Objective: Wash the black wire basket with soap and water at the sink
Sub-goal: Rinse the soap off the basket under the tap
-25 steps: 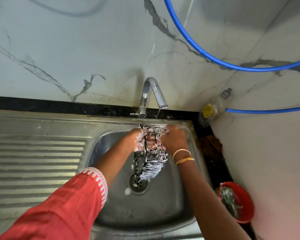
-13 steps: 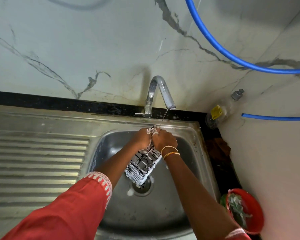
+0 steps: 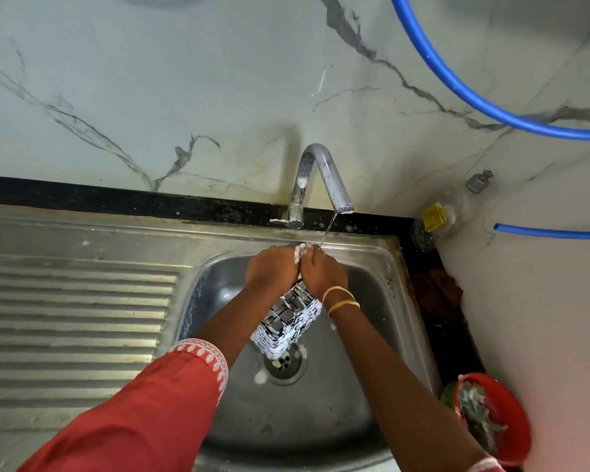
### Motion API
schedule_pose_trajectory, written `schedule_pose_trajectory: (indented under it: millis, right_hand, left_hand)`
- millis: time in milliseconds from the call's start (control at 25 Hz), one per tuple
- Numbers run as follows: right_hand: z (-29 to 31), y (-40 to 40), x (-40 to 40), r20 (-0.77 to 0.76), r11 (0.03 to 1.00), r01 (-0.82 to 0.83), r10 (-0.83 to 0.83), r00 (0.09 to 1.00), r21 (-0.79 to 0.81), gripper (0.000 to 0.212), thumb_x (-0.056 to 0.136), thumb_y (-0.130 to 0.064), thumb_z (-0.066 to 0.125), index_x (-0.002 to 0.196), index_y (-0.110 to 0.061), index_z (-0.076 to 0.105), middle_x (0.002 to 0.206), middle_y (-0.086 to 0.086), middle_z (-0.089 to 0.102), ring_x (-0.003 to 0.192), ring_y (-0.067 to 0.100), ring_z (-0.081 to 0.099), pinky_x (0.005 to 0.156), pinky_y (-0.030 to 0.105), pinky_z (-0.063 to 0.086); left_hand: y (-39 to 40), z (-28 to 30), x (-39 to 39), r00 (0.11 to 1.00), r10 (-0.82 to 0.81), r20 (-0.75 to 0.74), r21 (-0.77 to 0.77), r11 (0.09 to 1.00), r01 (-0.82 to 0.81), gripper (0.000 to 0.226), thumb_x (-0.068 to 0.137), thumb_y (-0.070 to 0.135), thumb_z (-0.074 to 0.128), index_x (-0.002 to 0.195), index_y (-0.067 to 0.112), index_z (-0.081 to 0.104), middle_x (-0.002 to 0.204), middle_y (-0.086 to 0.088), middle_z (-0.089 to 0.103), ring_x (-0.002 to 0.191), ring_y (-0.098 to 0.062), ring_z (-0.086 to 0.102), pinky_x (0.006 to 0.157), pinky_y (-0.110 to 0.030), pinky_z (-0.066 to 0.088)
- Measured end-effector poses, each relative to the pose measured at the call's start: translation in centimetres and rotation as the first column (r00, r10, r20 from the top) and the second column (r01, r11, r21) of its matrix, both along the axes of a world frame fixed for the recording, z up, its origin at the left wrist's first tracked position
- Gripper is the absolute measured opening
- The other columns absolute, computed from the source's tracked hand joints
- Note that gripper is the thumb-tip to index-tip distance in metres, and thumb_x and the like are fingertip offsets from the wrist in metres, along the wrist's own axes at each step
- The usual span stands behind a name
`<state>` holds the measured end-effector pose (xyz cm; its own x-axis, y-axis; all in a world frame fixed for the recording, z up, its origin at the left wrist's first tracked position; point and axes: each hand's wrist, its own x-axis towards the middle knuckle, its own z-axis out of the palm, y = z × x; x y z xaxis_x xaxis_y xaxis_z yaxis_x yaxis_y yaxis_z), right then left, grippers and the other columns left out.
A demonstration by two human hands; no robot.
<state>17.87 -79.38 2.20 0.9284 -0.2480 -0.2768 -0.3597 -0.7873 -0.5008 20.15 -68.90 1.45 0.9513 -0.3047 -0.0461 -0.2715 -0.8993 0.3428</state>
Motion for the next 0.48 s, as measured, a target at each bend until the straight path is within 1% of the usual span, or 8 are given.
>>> schedule_pose_trajectory:
  millis: [80,160,200,280,360,400,440,480]
  right_hand:
    - [-0.6,-0.5,-1.7,0.115,0.998,0.030,-0.035,0.993,0.052,0.037,0.101,-0.033,0.027,0.119,-0.007,0.048,0.115,0.024,0.062,0.106,0.041,0.059,0.086,0.043,0.045]
    - [-1.1,-1.3,-1.8,0.108,0.994,0.072,-0.081,0.991,0.084,0.036,0.102,-0.033,0.025,0.115,-0.010,0.048,0.116,0.024,0.062,0.106,0.042,0.058,0.085,0.044,0.043]
    - [-1.0,-1.4,-1.4,0.099,0.993,0.097,-0.103,0.990,0.065,0.038,0.102,-0.034,0.024,0.115,-0.010,0.050,0.119,0.022,0.062,0.108,0.041,0.057,0.086,0.043,0.042]
    - [-0.8,-1.3,-0.7,0.089,0.991,0.136,-0.136,0.987,0.011,0.042,0.102,-0.034,0.023,0.116,-0.010,0.055,0.125,0.019,0.060,0.113,0.040,0.054,0.092,0.043,0.040]
    - [-0.8,-1.1,-0.7,0.079,0.989,0.141,-0.138,0.987,-0.041,0.041,0.101,-0.029,0.025,0.117,-0.006,0.055,0.128,0.020,0.057,0.116,0.040,0.052,0.096,0.043,0.040]
    - [-1.1,-1.1,-0.8,0.063,0.988,0.146,-0.143,0.988,-0.049,0.039,0.101,-0.026,0.025,0.117,-0.005,0.054,0.127,0.021,0.057,0.115,0.041,0.052,0.095,0.042,0.040]
    - [-1.0,-1.1,-1.1,0.052,0.984,0.174,-0.172,0.984,-0.047,0.038,0.100,-0.023,0.025,0.117,-0.004,0.052,0.125,0.021,0.057,0.114,0.041,0.052,0.093,0.041,0.041]
    - [-1.0,-1.2,-1.3,0.048,0.973,0.227,-0.225,0.973,-0.033,0.038,0.100,-0.021,0.025,0.119,-0.002,0.051,0.124,0.022,0.057,0.113,0.040,0.052,0.092,0.041,0.042]
  left_hand:
    - [-0.3,0.0,0.3,0.994,-0.095,-0.059,-0.042,0.995,0.093,0.029,0.098,0.038,0.043,0.107,0.019,0.063,0.101,-0.010,0.069,0.089,-0.028,0.064,0.067,-0.031,0.044]
    - [-0.7,0.2,0.7,0.978,-0.129,-0.164,-0.205,0.974,0.094,0.026,0.096,0.033,0.049,0.097,0.012,0.064,0.097,-0.013,0.068,0.083,-0.028,0.062,0.067,-0.032,0.044]
    - [-0.5,0.1,0.8,0.974,-0.122,-0.190,-0.286,0.956,0.064,0.023,0.095,0.032,0.052,0.091,0.011,0.063,0.094,-0.014,0.069,0.080,-0.027,0.062,0.067,-0.033,0.046]
    - [0.8,-0.8,0.6,0.971,-0.087,-0.223,-0.377,0.926,-0.003,0.022,0.092,0.036,0.058,0.091,0.016,0.063,0.084,-0.009,0.070,0.072,-0.023,0.064,0.065,-0.035,0.051]
    - [3.0,-2.3,-0.2,0.932,-0.064,-0.357,-0.473,0.872,-0.122,0.025,0.090,0.048,0.059,0.083,0.023,0.062,0.068,0.000,0.068,0.054,-0.015,0.060,0.054,-0.028,0.050]
    - [4.1,-3.3,-0.7,0.899,-0.053,-0.435,-0.560,0.797,-0.225,0.033,0.087,0.052,0.060,0.077,0.020,0.064,0.061,0.002,0.066,0.049,-0.013,0.057,0.050,-0.025,0.047]
    - [5.0,-4.3,-1.6,0.871,-0.017,-0.491,-0.642,0.682,-0.349,0.041,0.082,0.055,0.064,0.073,0.015,0.065,0.056,0.002,0.064,0.046,-0.015,0.054,0.049,-0.024,0.044]
    - [5.4,-4.9,-2.5,0.854,0.044,-0.519,-0.688,0.572,-0.447,0.050,0.078,0.057,0.067,0.070,0.008,0.065,0.053,0.000,0.062,0.045,-0.018,0.051,0.048,-0.024,0.041]
